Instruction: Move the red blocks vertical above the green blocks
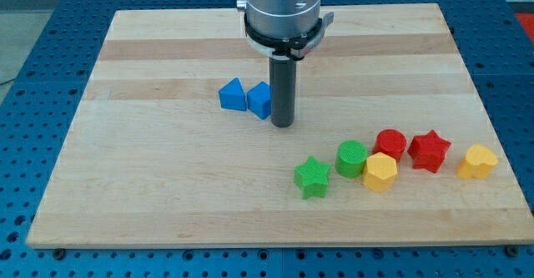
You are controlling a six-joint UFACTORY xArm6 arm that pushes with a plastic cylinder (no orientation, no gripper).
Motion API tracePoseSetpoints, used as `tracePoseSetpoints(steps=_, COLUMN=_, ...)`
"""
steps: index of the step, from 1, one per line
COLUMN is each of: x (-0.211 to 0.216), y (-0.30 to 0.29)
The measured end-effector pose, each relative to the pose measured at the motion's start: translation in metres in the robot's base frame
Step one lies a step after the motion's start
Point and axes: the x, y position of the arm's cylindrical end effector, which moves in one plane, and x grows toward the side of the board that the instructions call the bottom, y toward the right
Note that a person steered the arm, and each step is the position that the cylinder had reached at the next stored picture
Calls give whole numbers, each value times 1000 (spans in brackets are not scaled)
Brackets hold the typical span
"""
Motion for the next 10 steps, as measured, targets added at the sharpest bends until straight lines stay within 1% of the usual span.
tracePoseSetpoints(steps=1, x=-3, y=45)
tracePoseSetpoints(steps=3, x=-24, y=231)
tracePoseSetpoints(steps=4, x=-7, y=304)
tracePoseSetpoints(steps=5, x=29, y=312)
tracePoseSetpoints(steps=6, x=58, y=287)
tracePoseSetpoints(steps=7, x=66, y=230)
tracePoseSetpoints(steps=8, x=66, y=190)
tracePoseSetpoints(steps=9, x=66, y=177)
tracePoseSetpoints(steps=10, x=55, y=162)
